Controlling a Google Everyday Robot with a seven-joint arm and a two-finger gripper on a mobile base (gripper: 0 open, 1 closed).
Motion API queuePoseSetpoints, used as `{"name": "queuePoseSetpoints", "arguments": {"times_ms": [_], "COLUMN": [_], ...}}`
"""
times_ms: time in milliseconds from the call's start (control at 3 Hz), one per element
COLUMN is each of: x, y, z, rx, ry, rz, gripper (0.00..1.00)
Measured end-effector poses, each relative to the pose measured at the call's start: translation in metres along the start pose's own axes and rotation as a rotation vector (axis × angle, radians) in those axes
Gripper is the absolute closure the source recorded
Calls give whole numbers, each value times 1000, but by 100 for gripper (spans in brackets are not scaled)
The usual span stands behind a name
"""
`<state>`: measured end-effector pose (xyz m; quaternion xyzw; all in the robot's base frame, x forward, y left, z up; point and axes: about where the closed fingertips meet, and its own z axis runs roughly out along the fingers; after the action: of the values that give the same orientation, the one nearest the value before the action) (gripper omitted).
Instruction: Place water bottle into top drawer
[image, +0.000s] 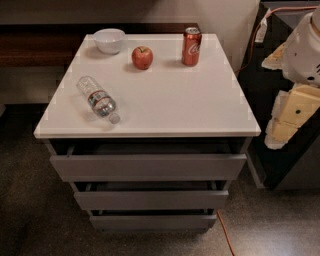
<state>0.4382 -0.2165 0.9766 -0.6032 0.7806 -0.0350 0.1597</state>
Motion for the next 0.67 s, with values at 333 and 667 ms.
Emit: {"name": "queuePoseSetpoints", "arguments": {"times_ms": [333,667], "x": [-1,-17], "y": [1,16], "z": [1,13], "rx": [1,8], "ry": [-3,-40], "rz": [-3,-37], "gripper": [0,0]}}
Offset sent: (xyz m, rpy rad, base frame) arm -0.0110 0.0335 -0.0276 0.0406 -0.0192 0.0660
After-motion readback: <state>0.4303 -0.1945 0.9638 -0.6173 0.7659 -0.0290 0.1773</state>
